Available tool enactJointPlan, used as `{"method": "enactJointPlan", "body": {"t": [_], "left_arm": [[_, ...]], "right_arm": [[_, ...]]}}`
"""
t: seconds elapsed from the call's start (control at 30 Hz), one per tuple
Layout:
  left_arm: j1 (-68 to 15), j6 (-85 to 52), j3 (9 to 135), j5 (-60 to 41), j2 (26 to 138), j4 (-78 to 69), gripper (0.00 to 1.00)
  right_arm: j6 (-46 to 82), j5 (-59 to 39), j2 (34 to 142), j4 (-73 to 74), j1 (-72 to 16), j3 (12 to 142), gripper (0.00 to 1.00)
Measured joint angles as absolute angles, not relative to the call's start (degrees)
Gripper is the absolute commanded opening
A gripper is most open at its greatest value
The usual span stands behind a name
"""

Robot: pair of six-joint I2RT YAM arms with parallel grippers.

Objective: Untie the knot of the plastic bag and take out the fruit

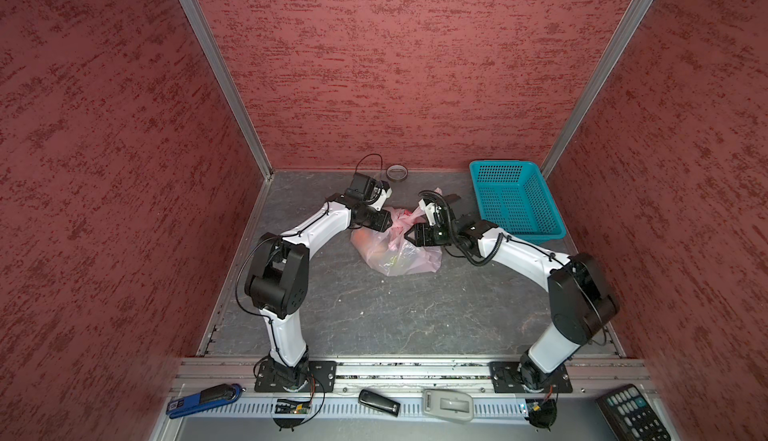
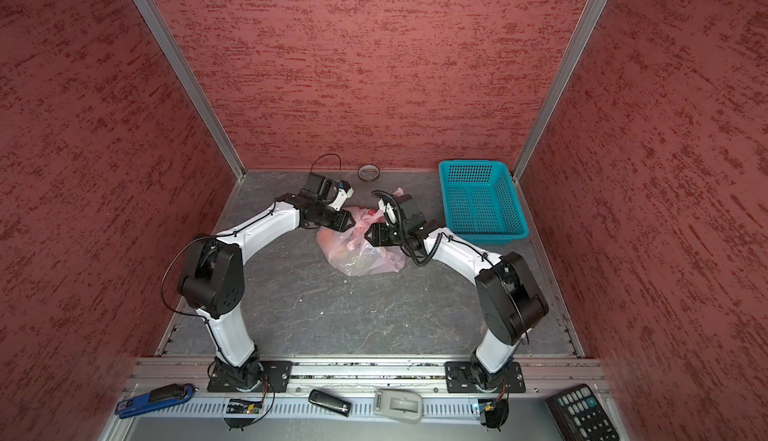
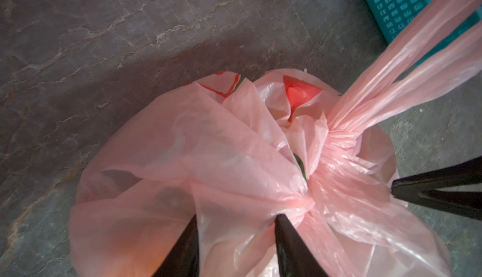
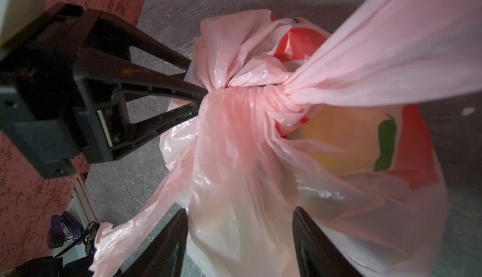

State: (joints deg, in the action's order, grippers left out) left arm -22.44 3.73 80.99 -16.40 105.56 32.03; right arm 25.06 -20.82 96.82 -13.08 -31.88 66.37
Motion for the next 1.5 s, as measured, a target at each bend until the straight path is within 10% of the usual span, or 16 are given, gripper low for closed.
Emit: {"method": "enactJointPlan", "body": {"t": [0.27, 0.57, 1.5], "left_arm": [[-22.83, 3.77, 78.08, -15.75, 105.56, 29.95, 0.00], [-22.55, 1.85, 75.37, -15.11, 104.53, 27.42, 0.00], [-7.44, -12.91, 56.29, -20.88, 85.76, 18.98, 0.00]], "right_arm": [[25.74, -20.95, 97.54, -11.70, -32.08, 66.74, 0.28], [25.69, -21.30, 98.06, -11.46, -32.08, 66.96, 0.00], [26.37, -7.27, 85.60, -15.27, -20.88, 55.83, 0.00]]}}
